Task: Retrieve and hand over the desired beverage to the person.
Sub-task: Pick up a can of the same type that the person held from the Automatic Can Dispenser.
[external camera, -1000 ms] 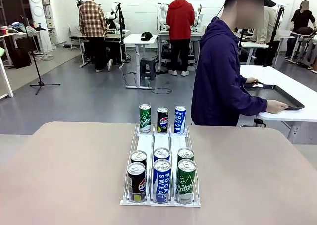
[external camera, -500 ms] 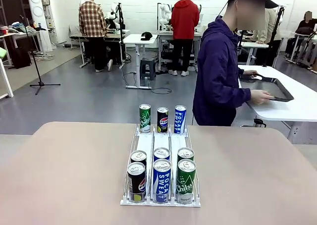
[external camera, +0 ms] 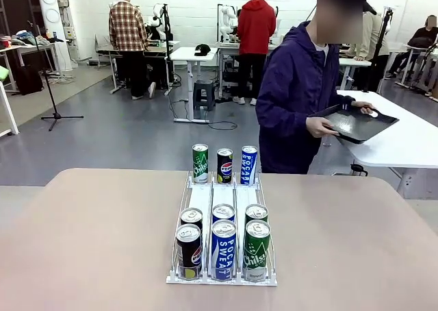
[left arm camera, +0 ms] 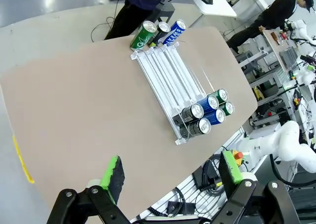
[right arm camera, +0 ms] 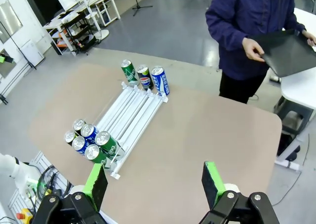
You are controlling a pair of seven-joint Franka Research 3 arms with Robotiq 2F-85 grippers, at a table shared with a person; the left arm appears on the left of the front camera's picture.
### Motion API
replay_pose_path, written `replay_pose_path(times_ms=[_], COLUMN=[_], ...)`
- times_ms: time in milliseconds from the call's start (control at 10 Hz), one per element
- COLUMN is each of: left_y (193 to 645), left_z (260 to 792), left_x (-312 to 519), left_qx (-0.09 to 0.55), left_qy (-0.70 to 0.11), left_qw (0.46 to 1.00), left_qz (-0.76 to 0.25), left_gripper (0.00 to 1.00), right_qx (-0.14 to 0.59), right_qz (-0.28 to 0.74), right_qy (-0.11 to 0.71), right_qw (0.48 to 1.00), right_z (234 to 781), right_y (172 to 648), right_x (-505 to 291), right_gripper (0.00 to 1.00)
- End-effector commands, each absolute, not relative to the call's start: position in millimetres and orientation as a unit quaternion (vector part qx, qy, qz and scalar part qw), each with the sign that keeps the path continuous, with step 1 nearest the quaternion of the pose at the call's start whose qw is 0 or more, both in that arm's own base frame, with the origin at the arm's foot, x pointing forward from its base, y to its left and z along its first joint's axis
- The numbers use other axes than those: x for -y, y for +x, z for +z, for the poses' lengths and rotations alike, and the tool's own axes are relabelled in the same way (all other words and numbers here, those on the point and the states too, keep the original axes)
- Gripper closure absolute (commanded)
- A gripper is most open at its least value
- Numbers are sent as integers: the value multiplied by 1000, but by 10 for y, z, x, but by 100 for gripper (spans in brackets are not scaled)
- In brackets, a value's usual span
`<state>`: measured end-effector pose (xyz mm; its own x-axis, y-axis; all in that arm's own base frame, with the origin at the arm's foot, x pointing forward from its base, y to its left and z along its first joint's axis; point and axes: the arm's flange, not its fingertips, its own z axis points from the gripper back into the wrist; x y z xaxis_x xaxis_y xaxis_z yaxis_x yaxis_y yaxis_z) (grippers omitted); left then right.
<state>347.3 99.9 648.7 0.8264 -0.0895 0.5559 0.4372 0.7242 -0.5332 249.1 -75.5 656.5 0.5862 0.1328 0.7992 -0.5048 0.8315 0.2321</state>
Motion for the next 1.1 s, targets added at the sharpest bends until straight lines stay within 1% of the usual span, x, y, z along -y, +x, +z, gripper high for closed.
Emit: replay_pose_path(times_ms=[0,1000], left_y=[3479,3479], left_z=[6512,6512], left_x=[-1015,-1015], left_qx=[256,256], left_qy=[-346,-346], left_qw=[889,889], left_qz=[-154,-154], left_gripper=[0,0], right_qx=[417,417], right_qz=[189,189], right_qy=[229,229], right_qw=[859,859], right_z=[6567,6567], right_y=[2497,2497], right_x=[741,741], right_gripper=[0,0])
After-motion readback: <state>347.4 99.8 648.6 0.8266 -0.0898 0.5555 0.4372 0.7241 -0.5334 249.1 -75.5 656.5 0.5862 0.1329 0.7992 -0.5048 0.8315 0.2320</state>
